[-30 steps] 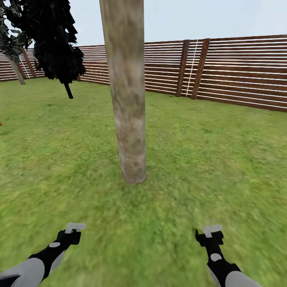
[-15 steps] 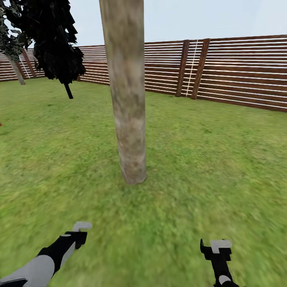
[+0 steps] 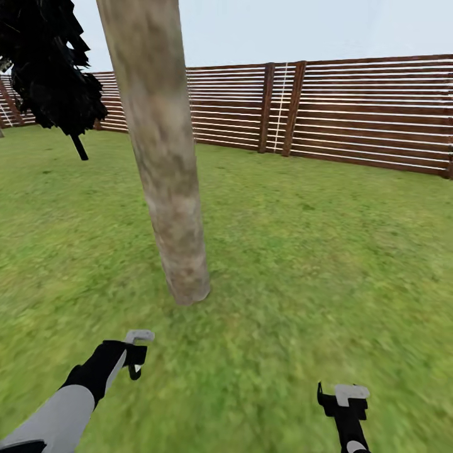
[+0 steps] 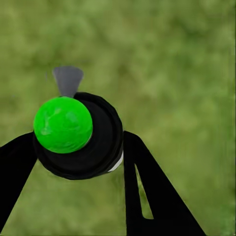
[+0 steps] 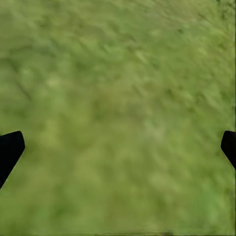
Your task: In the garden, pick up the pesticide atomizer on the floor and spray pesticide onto both trees until each tree trunk is fully covered.
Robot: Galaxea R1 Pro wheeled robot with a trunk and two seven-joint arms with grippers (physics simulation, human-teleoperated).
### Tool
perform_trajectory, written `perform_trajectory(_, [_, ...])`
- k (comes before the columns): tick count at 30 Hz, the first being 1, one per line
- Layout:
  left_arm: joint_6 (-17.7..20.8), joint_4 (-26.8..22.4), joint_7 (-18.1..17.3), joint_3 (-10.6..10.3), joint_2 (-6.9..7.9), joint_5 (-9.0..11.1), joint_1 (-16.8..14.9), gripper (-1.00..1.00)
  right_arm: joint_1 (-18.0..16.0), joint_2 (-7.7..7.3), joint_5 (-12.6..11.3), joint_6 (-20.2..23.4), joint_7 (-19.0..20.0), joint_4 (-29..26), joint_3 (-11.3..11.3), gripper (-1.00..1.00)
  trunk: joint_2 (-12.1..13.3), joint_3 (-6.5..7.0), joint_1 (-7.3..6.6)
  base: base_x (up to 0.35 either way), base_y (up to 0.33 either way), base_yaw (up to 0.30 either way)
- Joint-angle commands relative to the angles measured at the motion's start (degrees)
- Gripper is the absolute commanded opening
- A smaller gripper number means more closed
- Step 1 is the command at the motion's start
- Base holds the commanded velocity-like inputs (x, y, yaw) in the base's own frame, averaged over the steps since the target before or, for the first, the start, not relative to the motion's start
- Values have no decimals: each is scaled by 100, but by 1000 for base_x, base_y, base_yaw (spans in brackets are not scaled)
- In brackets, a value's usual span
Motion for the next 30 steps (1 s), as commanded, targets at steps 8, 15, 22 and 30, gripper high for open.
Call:
perform_trajectory(8, [426, -582, -47, -22, -3, -27, -5, -100, 0, 4, 21, 6, 19, 11, -322, 100, 0, 0, 0, -173, -192, -115])
perform_trajectory(15, [529, -1089, -58, -135, -404, -13, -17, -100, 0, 4, 21, 6, 13, 20, -326, 100, 0, 0, 0, -21, -5, 0])
perform_trajectory(22, [1062, -1133, -448, -255, 35, 4, -210, -100, 0, 0, 20, 6, 7, 12, -338, 100, 0, 0, 0, 0, 0, -183])
perform_trajectory(30, [1094, -1144, -754, -487, -385, -54, -243, -100, 0, 0, 20, 6, 9, 11, -331, 100, 0, 0, 0, -106, 0, -21])
